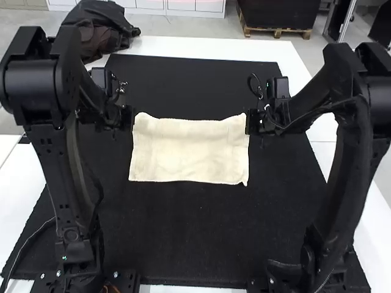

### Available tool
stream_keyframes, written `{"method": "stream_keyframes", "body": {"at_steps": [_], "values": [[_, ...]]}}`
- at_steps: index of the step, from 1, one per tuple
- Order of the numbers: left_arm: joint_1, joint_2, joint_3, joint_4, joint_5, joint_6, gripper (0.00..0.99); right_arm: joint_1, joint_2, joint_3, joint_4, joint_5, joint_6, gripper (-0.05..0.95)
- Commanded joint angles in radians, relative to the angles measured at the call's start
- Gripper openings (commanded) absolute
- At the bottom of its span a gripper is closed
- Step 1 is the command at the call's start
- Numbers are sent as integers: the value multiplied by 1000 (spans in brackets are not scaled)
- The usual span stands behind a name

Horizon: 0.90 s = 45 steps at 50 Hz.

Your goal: Fold the towel.

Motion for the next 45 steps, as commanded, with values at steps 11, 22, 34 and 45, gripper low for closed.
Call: {"method": "stream_keyframes", "body": {"at_steps": [11, 22, 34, 45], "values": [[12, -112, -78, -10, 4, 9, 25, -26, -131, -53, -67, -36, -2, -25], [7, -161, -104, -67, -7, 11, 25, -26, -214, -96, -145, -56, 3, -25], [12, -192, -114, -151, -8, 29, 26, -26, -278, -131, -233, -89, 5, -26], [7, -244, -135, -199, -19, 29, 26, -27, -324, -157, -288, -114, 6, -26]]}}
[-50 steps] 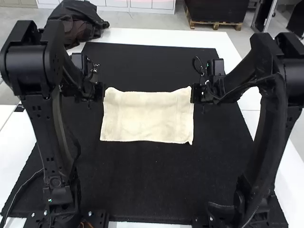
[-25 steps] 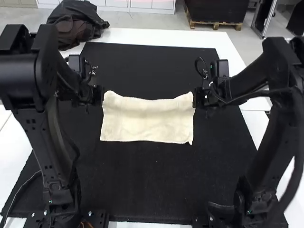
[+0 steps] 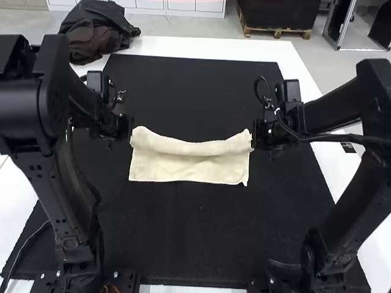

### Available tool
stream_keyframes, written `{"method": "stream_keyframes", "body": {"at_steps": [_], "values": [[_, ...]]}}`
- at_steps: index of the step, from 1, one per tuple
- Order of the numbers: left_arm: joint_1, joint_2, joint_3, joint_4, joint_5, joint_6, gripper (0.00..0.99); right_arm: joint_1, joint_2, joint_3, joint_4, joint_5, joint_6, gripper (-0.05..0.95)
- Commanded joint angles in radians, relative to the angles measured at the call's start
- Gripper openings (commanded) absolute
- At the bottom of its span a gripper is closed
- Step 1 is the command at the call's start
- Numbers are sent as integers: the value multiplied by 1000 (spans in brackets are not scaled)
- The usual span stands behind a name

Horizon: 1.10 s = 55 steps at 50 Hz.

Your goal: Fold the towel.

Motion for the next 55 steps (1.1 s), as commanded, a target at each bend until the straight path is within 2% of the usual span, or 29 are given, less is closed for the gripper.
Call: {"method": "stream_keyframes", "body": {"at_steps": [1, 15, 31, 39, 50, 53, 55], "values": [[9, -44, -24, -5, -14, 15, 26, -20, -43, -12, -16, -31, 5, -26], [7, -103, -96, -20, -20, 18, 26, -22, -80, -55, -78, -62, -5, -26], [7, -161, -183, -17, -31, 27, 26, -20, -86, -114, -89, -77, -28, -26], [7, -167, -239, 26, -33, 38, 26, -20, -80, -141, -75, -74, -40, -26], [7, -167, -311, 118, -65, 36, 26, -28, -29, -180, -32, -42, -84, -23], [7, -167, -329, 141, -80, 41, 26, -38, -14, -189, 3, -13, -89, 18], [7, -167, -343, 164, -94, 44, 44, -45, -6, -190, 14, 3, -98, 143]]}}
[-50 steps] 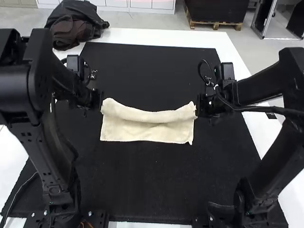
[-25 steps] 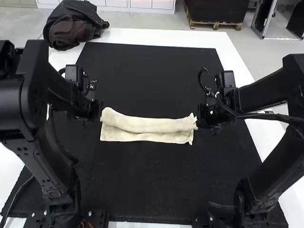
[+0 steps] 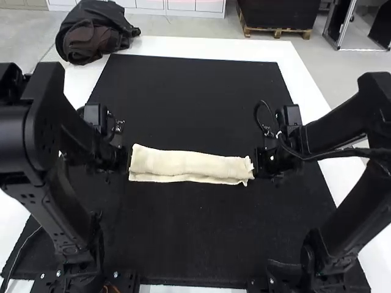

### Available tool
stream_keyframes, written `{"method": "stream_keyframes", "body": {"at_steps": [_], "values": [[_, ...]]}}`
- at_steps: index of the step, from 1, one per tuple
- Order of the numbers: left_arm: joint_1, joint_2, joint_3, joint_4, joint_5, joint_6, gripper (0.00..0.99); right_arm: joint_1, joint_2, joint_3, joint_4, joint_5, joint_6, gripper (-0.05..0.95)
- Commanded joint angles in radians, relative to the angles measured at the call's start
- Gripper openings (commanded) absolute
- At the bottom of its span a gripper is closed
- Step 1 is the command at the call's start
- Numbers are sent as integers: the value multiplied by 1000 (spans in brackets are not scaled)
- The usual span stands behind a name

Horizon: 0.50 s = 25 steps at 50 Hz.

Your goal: Fold the towel.

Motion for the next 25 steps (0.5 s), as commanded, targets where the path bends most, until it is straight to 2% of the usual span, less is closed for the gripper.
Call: {"method": "stream_keyframes", "body": {"at_steps": [1, 2, 3, 5, 7, 13, 14, 16, 20, 25], "values": [[7, -21, -31, 39, -45, 22, 80, -41, 29, -11, 27, 62, -44, 193], [7, -21, -35, 45, -48, 22, 133, -44, 34, -11, 31, 68, -51, 261], [7, -21, -43, 54, -48, 22, 230, -47, 37, -11, 36, 78, -54, 354], [7, -21, -51, 57, -48, 24, 341, -50, 44, -9, 47, 102, -60, 464], [7, -21, -54, 55, -48, 25, 515, -53, 51, -5, 50, 124, -78, 570], [15, -21, -57, 49, -48, 33, 687, -56, 52, 9, 48, 139, -92, 769], [18, -21, -57, 48, -48, 31, 752, -56, 52, 12, 47, 137, -94, 797], [26, -21, -55, 49, -48, 30, 952, -58, 52, 18, 44, 134, -92, 849], [38, -21, -52, 51, -46, 30, 977, -60, 52, 33, 42, 134, -92, 898], [59, -27, -49, 49, -39, 30, 975, -60, 47, 60, 21, 125, -77, 902]]}}
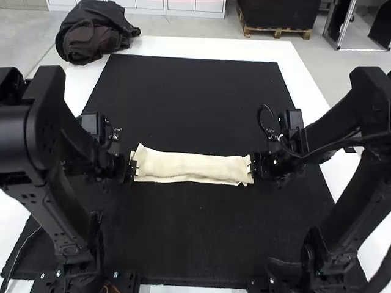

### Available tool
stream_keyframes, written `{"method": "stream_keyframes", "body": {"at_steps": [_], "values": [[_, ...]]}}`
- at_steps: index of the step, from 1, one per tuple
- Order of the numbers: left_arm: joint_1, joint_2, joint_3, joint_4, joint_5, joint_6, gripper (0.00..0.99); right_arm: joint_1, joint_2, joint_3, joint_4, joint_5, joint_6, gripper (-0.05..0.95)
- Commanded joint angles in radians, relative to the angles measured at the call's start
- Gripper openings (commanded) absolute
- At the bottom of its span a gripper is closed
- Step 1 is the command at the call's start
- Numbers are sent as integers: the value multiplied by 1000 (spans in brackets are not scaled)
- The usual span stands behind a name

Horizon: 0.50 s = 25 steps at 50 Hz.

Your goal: Fold the towel.

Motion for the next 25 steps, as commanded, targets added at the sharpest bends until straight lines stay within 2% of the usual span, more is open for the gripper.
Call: {"method": "stream_keyframes", "body": {"at_steps": [1, 10, 13, 25], "values": [[27, -29, 5, 4, 9, 7, 975, -16, -2, 55, -21, 4, 4, 902], [76, -84, 8, 13, 23, 5, 974, -16, -4, 109, -88, -76, 66, 902], [85, -106, 6, 14, 44, 4, 972, -16, -4, 115, -97, -91, 74, 902], [85, -163, 8, 10, 66, -9, 972, -4, 11, 107, -91, -115, 94, 900]]}}
